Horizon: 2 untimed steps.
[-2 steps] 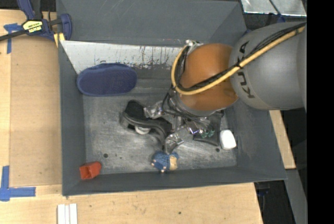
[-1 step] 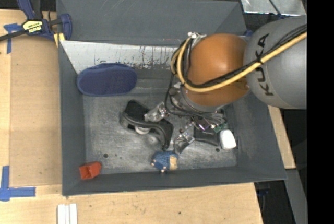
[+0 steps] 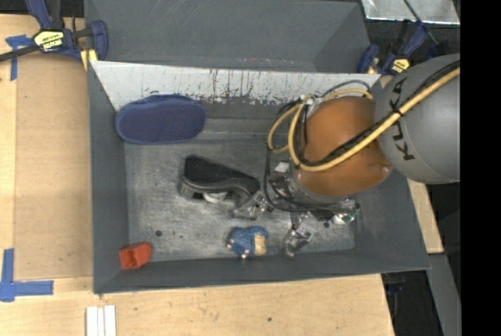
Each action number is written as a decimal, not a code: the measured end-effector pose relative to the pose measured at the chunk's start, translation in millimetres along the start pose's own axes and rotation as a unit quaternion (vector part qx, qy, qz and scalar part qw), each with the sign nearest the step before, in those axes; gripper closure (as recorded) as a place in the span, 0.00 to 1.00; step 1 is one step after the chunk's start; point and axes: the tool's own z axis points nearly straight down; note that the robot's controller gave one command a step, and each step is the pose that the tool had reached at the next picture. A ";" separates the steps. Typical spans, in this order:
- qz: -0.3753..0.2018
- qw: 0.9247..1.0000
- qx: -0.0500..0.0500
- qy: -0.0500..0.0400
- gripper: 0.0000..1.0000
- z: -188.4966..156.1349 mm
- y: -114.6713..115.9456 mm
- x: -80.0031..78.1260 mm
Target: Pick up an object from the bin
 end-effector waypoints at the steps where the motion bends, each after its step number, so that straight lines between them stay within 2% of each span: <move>1: -0.009 1.000 0.006 -0.004 0.00 20.7 25.8 -29.1; 2: -0.007 1.000 0.005 -0.007 1.00 19.3 26.1 -31.0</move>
Offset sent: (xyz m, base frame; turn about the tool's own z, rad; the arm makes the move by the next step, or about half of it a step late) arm -0.0039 0.0395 -0.0243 -0.0148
